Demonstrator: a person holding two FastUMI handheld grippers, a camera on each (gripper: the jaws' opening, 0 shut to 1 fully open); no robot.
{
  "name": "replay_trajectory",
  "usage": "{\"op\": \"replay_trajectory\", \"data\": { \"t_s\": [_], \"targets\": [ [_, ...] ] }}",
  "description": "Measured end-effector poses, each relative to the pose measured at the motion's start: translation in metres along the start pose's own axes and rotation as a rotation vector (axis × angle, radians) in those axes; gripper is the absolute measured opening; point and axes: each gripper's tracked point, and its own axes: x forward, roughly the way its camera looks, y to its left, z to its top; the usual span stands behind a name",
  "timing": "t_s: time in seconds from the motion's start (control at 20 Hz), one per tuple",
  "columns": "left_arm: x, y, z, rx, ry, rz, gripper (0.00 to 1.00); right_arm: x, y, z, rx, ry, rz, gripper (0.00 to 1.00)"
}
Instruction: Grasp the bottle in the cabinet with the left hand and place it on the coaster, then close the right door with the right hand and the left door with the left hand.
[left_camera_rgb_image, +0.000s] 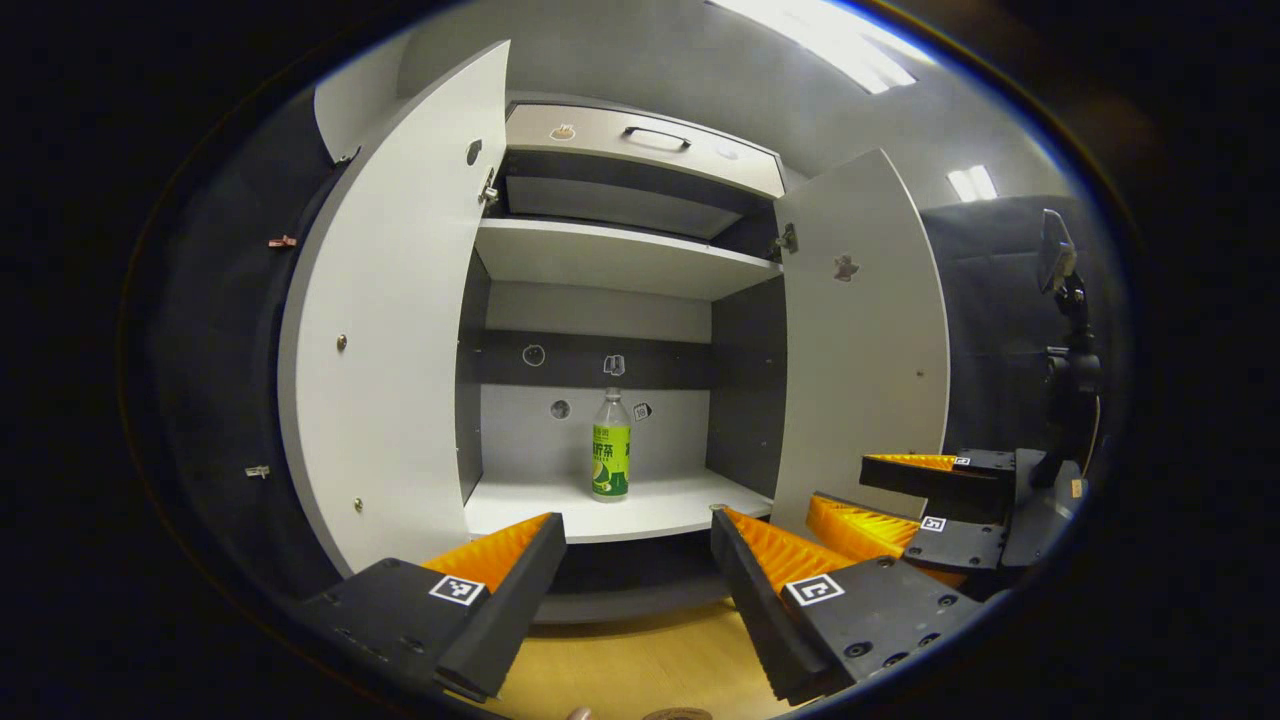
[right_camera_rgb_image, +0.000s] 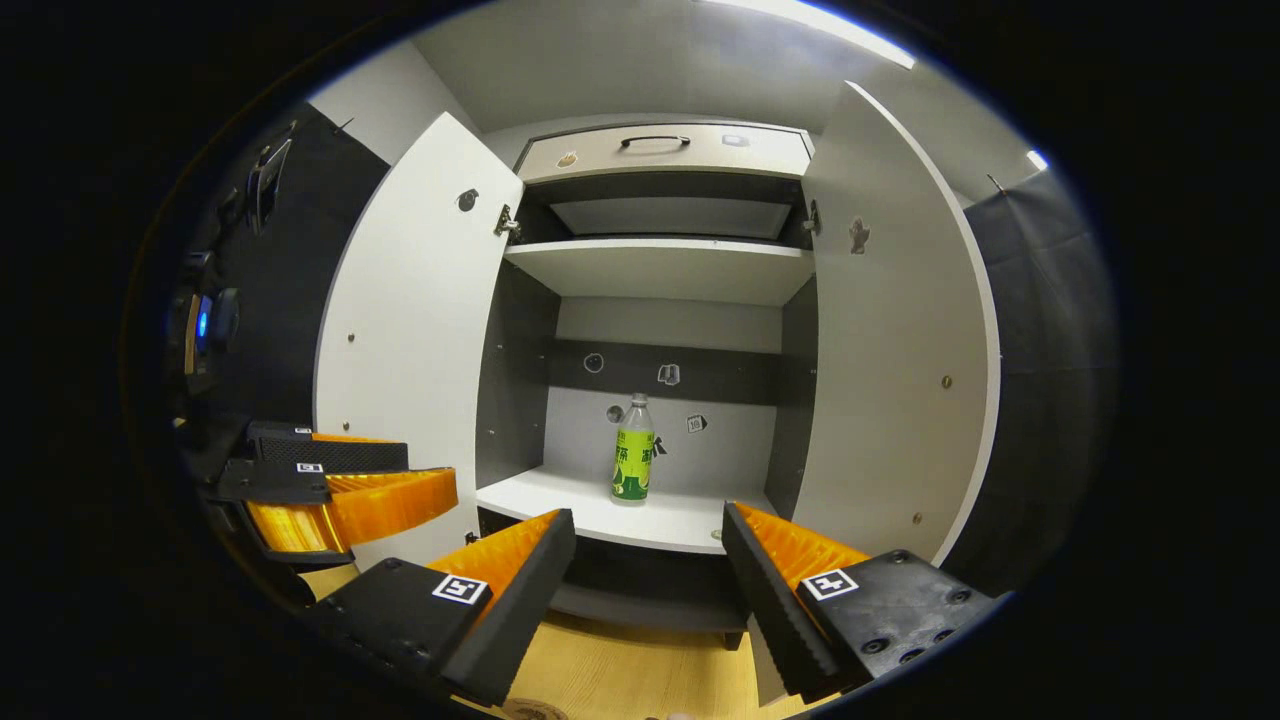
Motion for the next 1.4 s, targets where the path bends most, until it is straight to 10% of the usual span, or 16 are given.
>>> {"op": "replay_trajectory", "data": {
  "t_s": [0.75,1.4],
  "targets": [
    [0.056,0.009,0.009,0.069,-0.05,-0.041,0.94,-0.021,-0.015,-0.009,-0.055,0.033,-0.133,0.98],
    [0.251,0.027,0.01,0.077,-0.092,0.071,0.94,0.062,-0.039,-0.035,-0.036,0.048,0.038,0.98]
  ]
}}
